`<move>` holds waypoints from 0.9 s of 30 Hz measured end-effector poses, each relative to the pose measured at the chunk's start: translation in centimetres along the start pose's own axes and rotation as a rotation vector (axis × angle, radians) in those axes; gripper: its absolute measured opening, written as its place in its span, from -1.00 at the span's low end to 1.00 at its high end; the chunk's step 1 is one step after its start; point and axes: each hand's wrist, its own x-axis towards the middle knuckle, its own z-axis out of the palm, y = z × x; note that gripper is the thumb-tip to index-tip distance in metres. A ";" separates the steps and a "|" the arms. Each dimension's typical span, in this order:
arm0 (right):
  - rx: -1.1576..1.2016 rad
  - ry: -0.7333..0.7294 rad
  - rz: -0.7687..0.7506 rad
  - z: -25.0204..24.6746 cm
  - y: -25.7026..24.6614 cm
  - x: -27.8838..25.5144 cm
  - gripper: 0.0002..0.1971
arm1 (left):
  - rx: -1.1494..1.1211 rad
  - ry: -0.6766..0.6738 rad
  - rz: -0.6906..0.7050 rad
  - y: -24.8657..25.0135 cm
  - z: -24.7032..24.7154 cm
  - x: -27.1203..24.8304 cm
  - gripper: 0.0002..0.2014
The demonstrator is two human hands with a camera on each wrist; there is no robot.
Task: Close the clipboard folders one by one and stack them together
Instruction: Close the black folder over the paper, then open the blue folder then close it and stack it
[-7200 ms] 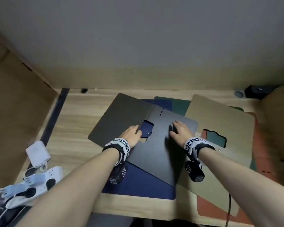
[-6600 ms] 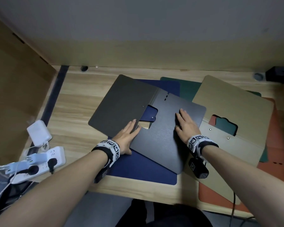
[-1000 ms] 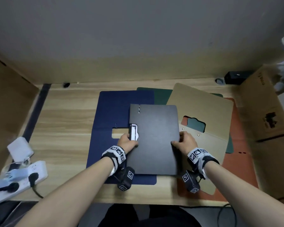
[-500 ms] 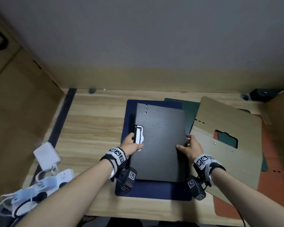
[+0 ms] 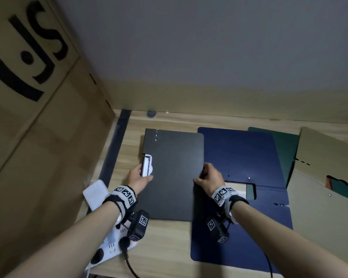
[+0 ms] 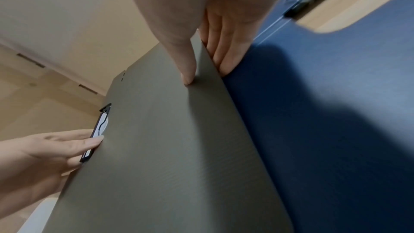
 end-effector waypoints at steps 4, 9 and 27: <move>-0.151 -0.007 -0.033 2.6 -2.3 1.2 -0.49 | 0.038 0.084 -0.010 -1.6 -2.2 2.4 -0.63; -0.258 0.025 -0.045 3.3 -3.1 2.0 -0.41 | 0.188 0.148 0.016 -1.9 -2.3 3.8 -0.54; -0.130 0.280 0.077 -9.1 10.0 -3.7 -0.60 | 0.282 -0.256 0.016 4.9 12.2 -1.6 -0.56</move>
